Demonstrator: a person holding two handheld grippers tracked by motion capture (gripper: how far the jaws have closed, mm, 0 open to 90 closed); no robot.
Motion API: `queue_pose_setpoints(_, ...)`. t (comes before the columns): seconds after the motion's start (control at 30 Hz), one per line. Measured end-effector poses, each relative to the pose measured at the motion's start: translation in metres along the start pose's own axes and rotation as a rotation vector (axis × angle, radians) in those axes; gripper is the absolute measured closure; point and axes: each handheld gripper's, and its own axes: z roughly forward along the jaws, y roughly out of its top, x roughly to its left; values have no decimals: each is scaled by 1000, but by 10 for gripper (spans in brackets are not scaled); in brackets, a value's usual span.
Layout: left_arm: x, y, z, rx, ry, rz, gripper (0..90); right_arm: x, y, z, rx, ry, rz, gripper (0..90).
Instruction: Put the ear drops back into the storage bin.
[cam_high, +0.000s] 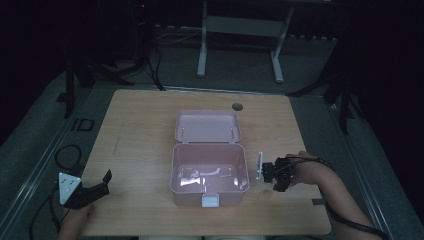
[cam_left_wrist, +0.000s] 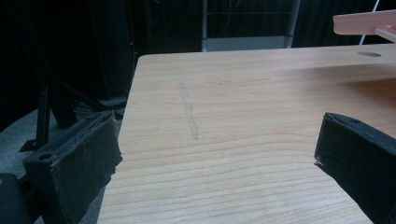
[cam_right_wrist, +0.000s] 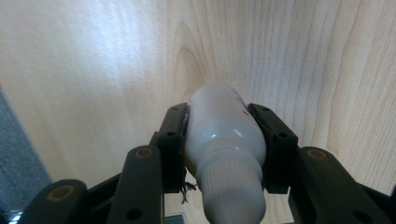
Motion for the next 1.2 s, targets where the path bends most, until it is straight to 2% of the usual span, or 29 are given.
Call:
queue_pose_setpoints(0.27,0,0,0,0,0,0,3,8,0,-18,1,-7,-8,597)
queue_pose_setpoints(0.4,0,0,0,1,1,-1,3,10,0,-28,1,-8,8,597)
queue_pose_setpoints(0.57,0,0,0,1,1,-1,3,11,1,-43,-3,-9,4,597)
queue_pose_setpoints(0.77,0,0,0,1,0,-1,3,14,5,-68,-20,-2,-1,597)
queue_pose_setpoints(1.2,0,0,0,1,-1,-1,3,16,23,-120,-55,-30,-14,597)
